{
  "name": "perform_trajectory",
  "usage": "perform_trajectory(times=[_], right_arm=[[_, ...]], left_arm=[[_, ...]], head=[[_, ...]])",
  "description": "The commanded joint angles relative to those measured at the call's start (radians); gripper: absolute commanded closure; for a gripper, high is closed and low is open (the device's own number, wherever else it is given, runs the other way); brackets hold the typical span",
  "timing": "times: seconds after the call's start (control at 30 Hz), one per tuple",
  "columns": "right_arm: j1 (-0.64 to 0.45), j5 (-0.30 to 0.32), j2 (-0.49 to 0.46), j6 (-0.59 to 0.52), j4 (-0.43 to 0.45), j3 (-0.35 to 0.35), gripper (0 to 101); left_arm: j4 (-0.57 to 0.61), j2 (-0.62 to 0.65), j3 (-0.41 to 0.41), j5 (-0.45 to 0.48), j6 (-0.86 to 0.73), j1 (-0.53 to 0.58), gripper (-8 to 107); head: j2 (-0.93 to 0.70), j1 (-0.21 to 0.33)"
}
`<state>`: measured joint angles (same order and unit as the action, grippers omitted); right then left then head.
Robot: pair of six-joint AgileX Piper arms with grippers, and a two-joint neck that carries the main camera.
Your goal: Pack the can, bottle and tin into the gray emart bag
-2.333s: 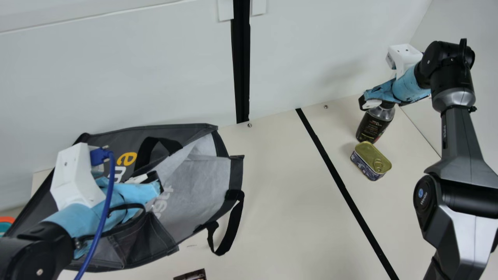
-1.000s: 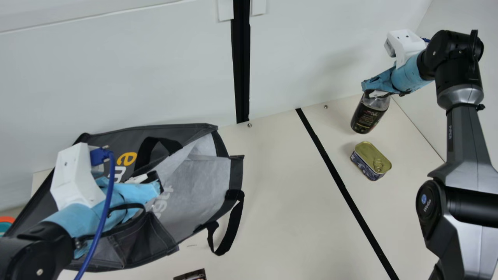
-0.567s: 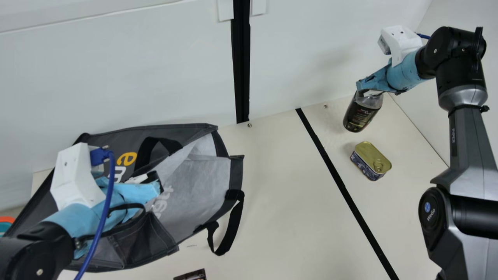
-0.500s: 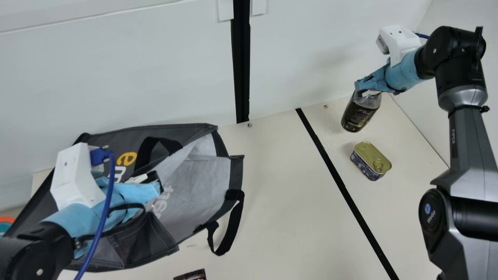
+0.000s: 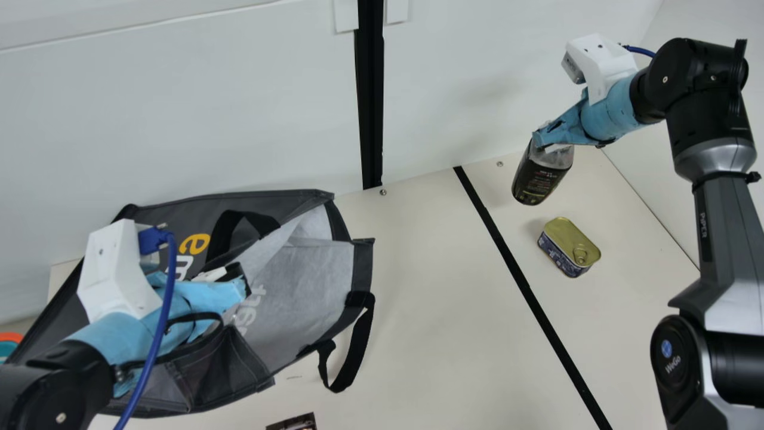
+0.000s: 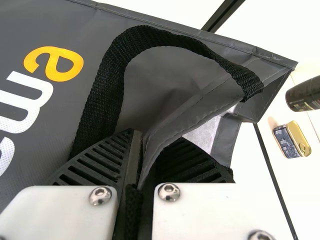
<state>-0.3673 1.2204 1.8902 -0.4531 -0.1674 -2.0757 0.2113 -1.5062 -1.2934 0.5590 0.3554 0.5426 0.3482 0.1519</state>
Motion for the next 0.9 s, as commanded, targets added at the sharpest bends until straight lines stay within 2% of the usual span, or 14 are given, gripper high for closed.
perform_trajectory(times=[0.0, 0.87], right_arm=[[0.005, 0.000, -0.019, -0.004, -0.005, 0.016, 101], [0.115, -0.002, -0.267, -0.079, -0.027, 0.229, 101]], left_arm=[[0.000, 0.000, 0.000, 0.000, 0.000, 0.000, 89], [0.000, 0.000, 0.000, 0.000, 0.000, 0.000, 89]], head=[[0.001, 0.023], [0.001, 0.023]])
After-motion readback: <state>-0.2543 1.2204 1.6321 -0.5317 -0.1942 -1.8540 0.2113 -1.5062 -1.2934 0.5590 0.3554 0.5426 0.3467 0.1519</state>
